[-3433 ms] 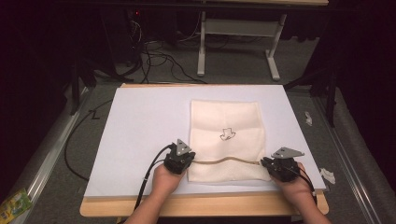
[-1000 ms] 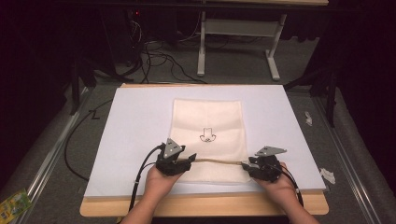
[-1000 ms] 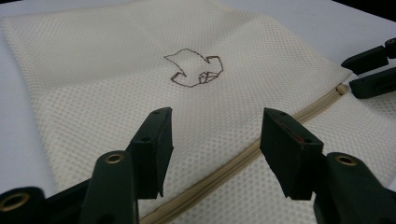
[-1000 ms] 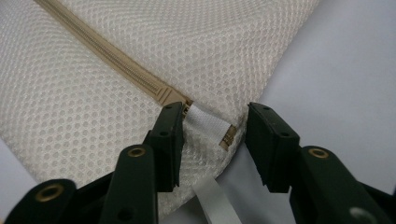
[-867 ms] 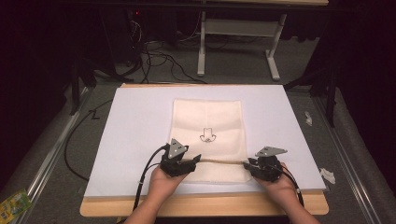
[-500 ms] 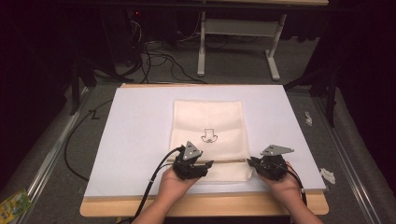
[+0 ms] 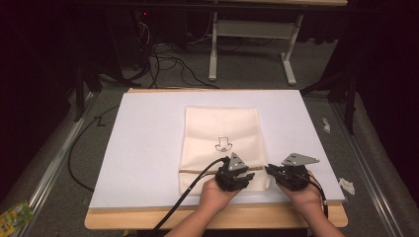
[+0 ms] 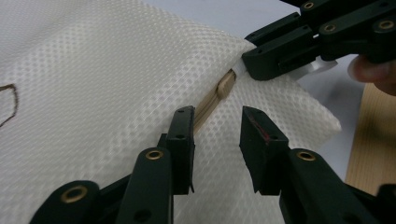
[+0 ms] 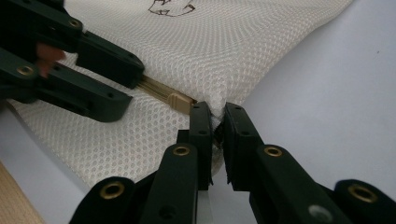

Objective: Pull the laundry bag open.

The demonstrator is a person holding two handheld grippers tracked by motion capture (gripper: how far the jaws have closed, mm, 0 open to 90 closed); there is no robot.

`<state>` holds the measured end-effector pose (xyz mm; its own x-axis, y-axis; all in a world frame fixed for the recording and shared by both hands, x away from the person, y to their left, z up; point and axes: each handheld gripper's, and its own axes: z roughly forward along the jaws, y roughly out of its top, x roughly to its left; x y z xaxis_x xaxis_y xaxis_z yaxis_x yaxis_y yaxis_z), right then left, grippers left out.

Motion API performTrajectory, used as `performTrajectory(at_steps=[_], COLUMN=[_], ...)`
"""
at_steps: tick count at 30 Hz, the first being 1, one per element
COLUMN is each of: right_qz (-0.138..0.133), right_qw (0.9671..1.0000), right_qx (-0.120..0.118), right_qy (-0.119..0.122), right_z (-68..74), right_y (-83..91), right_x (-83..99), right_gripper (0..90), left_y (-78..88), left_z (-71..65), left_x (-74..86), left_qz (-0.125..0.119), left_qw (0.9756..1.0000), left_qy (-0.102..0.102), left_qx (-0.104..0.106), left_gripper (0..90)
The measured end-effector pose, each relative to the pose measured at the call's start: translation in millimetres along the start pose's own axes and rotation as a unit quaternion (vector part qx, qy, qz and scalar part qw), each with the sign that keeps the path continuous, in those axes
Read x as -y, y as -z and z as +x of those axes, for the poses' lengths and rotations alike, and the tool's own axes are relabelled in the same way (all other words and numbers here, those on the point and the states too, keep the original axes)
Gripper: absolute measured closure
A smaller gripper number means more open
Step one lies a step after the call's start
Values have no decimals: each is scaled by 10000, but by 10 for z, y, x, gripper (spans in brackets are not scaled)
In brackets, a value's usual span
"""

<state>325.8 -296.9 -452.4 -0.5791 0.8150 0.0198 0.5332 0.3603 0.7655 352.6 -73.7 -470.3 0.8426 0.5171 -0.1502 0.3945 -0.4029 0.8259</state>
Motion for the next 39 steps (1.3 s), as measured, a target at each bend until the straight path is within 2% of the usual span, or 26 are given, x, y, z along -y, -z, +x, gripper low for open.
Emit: performTrajectory(at_steps=[4, 6, 12, 17, 21, 25, 34, 39], right_qz=[-25, -40, -64, -85, -63, -80, -128, -143], right_qw=[10000, 10000, 10000, 10000, 10000, 10000, 9999, 9999], right_qx=[-33, -55, -52, -49, -18, 35, -29, -22], right_qy=[-17, -19, 11, 19, 36, 15, -40, -58], right_z=[3, 2, 5, 3, 8, -2, -5, -4], right_y=[4, 4, 10, 14, 12, 17, 26, 29], right_x=[-4, -4, -8, -11, -9, -10, -10, -9], right_gripper=[840, 841, 841, 841, 841, 841, 841, 841], left_y=[-102, -135, -196, -216, -215, -197, -228, -229], left_z=[-41, -56, -100, -125, -122, -162, -166, -166], left_x=[-28, -41, -66, -75, -72, -72, -85, -96], left_qz=[9, -54, -173, -232, -228, -310, -371, -356], left_qw=[10000, 9999, 9997, 9993, 9995, 9994, 9991, 9992], left_qy=[37, 101, 100, 100, 100, -12, 56, 56], left_qx=[-84, -106, -137, -263, -194, -174, -180, -169], left_gripper=[683, 701, 722, 809, 835, 867, 847, 869])
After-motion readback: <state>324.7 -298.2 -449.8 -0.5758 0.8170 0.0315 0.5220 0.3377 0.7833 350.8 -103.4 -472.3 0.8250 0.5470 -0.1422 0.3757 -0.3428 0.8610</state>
